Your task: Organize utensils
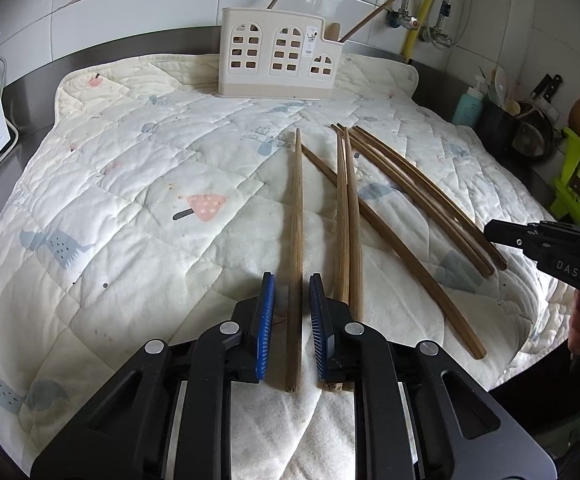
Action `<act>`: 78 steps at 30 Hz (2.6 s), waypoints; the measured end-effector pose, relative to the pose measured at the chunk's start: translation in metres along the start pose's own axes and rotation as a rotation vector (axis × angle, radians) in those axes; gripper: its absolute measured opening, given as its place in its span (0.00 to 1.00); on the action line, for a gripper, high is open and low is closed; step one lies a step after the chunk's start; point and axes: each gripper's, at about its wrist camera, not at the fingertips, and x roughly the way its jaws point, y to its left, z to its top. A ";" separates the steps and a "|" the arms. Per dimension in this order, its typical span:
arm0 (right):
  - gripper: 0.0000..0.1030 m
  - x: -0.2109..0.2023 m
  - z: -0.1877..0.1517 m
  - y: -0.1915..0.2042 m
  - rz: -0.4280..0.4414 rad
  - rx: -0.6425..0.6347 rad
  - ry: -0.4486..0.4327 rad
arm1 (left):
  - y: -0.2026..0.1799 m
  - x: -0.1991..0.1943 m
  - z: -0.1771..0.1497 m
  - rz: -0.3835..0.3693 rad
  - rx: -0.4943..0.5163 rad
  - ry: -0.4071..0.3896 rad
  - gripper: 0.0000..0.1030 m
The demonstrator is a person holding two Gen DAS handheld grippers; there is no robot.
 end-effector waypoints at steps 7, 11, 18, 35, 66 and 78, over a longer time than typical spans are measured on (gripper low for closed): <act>0.06 0.001 -0.002 0.006 -0.014 -0.026 0.003 | -0.001 0.000 -0.001 0.001 0.001 -0.001 0.16; 0.06 0.004 -0.002 0.006 -0.014 -0.025 0.004 | -0.001 0.000 -0.002 0.002 -0.001 -0.004 0.16; 0.07 0.010 -0.003 0.005 -0.016 -0.024 -0.002 | -0.003 0.001 -0.003 -0.002 0.004 -0.020 0.16; 0.06 -0.022 0.009 0.001 -0.031 -0.029 -0.093 | -0.005 0.003 -0.003 0.030 0.000 -0.035 0.08; 0.06 -0.096 0.147 0.007 0.082 -0.140 -0.286 | -0.003 -0.040 0.075 -0.040 -0.009 -0.306 0.05; 0.06 -0.092 0.157 0.014 0.073 -0.174 -0.299 | 0.008 -0.021 0.052 -0.055 -0.008 -0.140 0.20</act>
